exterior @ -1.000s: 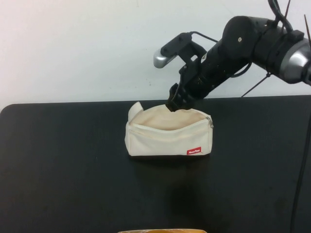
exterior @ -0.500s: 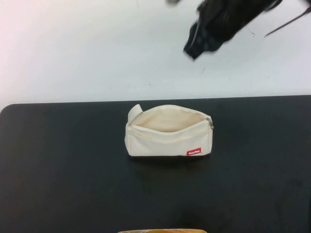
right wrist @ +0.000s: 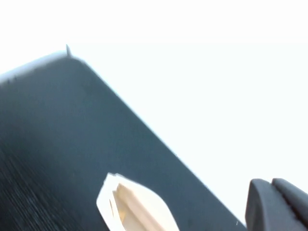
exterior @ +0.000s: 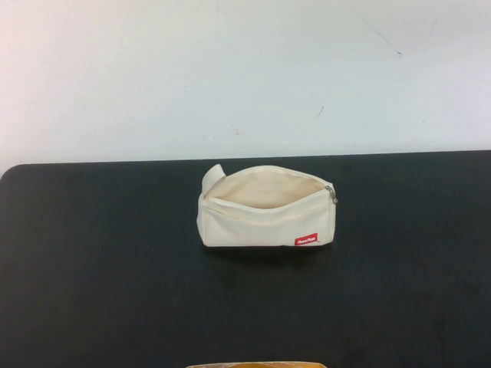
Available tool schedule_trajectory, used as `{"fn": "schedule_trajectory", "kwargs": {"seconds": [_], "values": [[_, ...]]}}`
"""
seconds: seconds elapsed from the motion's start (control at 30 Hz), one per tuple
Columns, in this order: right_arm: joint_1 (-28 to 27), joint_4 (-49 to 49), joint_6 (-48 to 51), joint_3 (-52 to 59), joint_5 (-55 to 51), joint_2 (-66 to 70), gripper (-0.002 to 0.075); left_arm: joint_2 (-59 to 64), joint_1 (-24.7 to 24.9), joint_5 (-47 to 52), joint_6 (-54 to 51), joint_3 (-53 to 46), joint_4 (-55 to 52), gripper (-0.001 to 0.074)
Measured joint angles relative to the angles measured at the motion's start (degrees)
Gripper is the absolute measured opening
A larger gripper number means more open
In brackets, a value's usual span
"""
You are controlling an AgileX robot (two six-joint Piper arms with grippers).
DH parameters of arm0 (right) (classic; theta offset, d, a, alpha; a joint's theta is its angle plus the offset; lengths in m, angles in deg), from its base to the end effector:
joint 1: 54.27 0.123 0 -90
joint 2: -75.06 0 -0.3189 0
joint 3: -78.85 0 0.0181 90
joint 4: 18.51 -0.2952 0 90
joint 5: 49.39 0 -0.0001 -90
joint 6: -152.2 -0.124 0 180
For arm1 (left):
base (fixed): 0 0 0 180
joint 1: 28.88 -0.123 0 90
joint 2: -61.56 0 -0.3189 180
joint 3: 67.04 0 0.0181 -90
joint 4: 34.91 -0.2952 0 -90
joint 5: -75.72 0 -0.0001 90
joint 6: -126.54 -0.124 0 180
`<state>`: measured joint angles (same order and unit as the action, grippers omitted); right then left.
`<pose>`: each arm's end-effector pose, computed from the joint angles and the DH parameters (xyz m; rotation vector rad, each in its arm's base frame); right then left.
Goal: Put eraser into pencil case
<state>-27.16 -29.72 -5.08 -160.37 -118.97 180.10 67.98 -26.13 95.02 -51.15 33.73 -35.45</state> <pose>0.3389 0.1989 0.5980 -0.8904 1.8028 0.2769 0.0958 -0.0042 0.1670 0.0130 1.8320 -0.0530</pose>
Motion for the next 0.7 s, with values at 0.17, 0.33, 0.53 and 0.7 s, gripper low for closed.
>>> {"fn": "schedule_trajectory", "kwargs": {"seconds": [0.17,0.33,0.53,0.7], "values": [[0.0,-1.7,0.0,-0.5,0.0,-2.2,-0.0001,0.0,0.0,0.0,0.0,0.0,0.0,-0.0001],[0.0,-1.7,0.0,-0.5,0.0,-0.7,-0.0001,0.0,0.0,0.0,0.0,0.0,0.0,-0.0001],[0.2,-0.2,0.0,0.7,0.0,1.5,-0.0001,0.0,0.0,0.0,0.0,0.0,0.0,-0.0001],[0.2,0.2,0.0,1.4,0.0,-0.4,-0.0001,0.0,0.0,0.0,0.0,0.0,0.0,-0.0001]]}}
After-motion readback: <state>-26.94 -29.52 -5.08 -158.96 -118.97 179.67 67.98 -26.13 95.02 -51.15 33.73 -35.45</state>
